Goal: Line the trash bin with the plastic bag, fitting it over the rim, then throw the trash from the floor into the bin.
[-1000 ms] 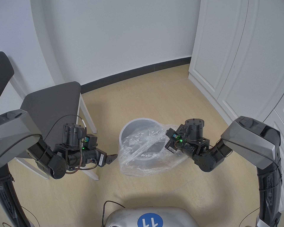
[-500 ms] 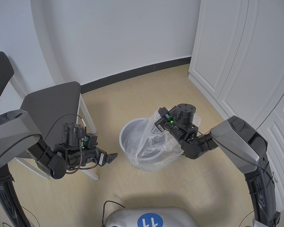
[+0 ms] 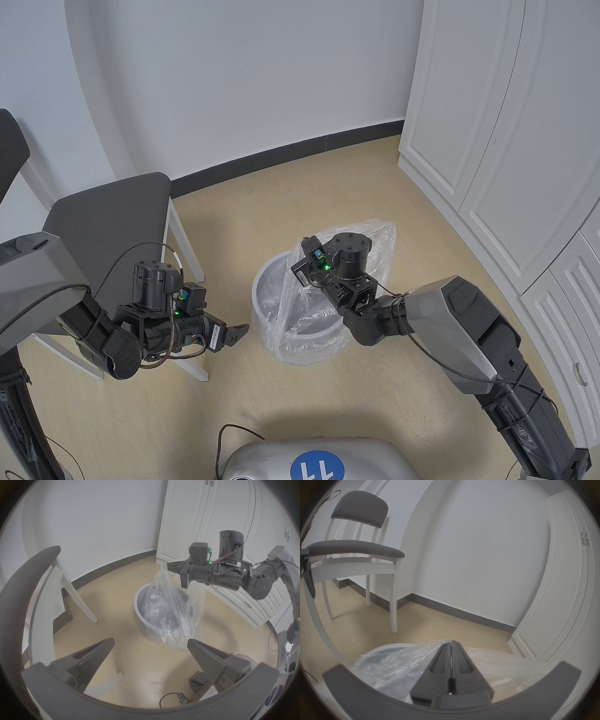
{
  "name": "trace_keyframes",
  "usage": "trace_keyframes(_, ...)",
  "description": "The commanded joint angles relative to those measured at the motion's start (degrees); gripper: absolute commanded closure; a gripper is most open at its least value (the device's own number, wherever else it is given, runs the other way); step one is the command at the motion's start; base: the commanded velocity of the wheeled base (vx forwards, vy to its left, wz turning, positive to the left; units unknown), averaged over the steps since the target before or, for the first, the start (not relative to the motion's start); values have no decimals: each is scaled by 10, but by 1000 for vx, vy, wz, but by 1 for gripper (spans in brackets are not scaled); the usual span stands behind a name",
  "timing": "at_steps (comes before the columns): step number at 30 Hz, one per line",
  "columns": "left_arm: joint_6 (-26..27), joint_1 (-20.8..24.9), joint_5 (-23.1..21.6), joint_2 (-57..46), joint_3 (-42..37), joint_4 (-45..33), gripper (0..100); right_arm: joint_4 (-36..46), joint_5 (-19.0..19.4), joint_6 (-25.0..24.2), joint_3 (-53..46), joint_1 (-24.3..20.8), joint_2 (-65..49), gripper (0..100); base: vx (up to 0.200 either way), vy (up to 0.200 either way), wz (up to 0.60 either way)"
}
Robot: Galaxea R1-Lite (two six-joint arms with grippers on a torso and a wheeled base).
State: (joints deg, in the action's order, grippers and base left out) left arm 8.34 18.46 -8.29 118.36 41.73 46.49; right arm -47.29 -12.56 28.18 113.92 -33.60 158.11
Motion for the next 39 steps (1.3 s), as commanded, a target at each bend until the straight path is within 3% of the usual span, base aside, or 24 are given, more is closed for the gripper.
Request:
trace_keyframes(1, 0, 1, 15, 3, 2, 4, 0, -11, 3, -21, 7, -15, 24, 100, 0, 0, 0)
trace_keyframes(13, -3, 9, 19, 12, -9, 38, 0, -134, 4, -60, 7, -31, 43, 100, 0, 0, 0)
trace_keyframes(22, -5, 34, 18, 13, -41, 96, 0, -150, 4, -79, 7, -28, 47, 100, 0, 0, 0)
trace_keyframes(23, -4, 40, 18, 12, -46, 105, 0, -151, 3, -80, 7, -29, 47, 0, 0, 0, 0)
trace_keyframes(33, -2, 89, 24, 30, -78, 151, 0, -183, -1, -75, 7, -31, 43, 0, 0, 0, 0)
trace_keyframes(35, -1, 96, 38, 38, -79, 161, 0, -180, -1, -74, 7, -31, 40, 0, 0, 0, 0)
trace_keyframes(36, -1, 112, 74, 56, -76, 182, 0, -170, -1, -74, 7, -31, 28, 0, 0, 0, 0)
trace_keyframes(39, -3, 127, 127, 93, -70, 229, 0, -141, -3, -74, 0, -31, 4, 0, 0, 0, 0)
